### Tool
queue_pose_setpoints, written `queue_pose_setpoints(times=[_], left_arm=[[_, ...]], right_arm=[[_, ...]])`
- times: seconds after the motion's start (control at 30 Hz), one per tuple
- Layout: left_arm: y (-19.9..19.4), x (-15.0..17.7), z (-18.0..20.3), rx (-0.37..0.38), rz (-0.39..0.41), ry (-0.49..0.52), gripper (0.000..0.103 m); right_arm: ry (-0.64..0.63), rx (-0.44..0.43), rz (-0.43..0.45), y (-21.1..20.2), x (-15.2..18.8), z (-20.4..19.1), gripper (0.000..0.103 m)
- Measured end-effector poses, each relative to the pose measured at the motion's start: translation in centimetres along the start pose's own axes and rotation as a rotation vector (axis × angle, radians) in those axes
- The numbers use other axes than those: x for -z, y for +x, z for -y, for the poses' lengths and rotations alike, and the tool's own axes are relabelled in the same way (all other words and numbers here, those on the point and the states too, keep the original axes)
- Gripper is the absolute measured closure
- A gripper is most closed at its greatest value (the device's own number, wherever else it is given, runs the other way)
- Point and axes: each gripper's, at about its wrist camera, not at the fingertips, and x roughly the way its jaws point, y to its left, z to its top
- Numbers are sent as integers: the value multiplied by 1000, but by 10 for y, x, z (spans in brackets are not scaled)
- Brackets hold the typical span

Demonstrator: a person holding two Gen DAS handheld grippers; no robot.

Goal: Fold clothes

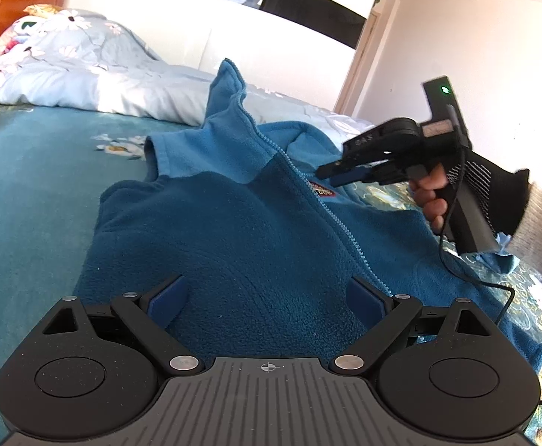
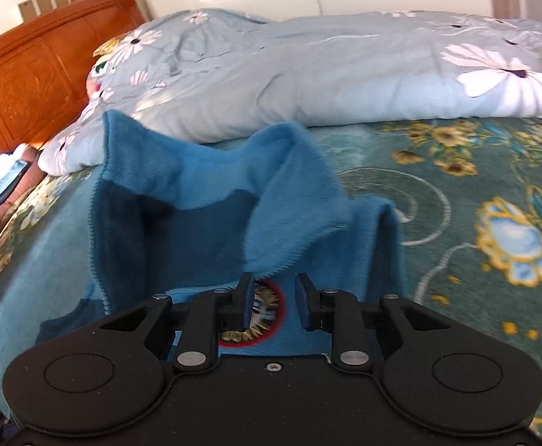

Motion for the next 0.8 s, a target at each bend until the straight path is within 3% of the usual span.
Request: queue_pose_setpoints(times=[0.23, 0.57, 0.8], left_arm=[[-2, 1, -4, 16, 13, -17, 11], [-1, 1, -4, 15, 12, -13, 10], [-1, 1, -4, 18, 13, -13, 10]], right_arm=[[18, -115, 70, 22, -25, -27, 75], [126, -86, -20, 77, -41, -50, 76], [130, -177, 165, 24, -40, -59, 75]])
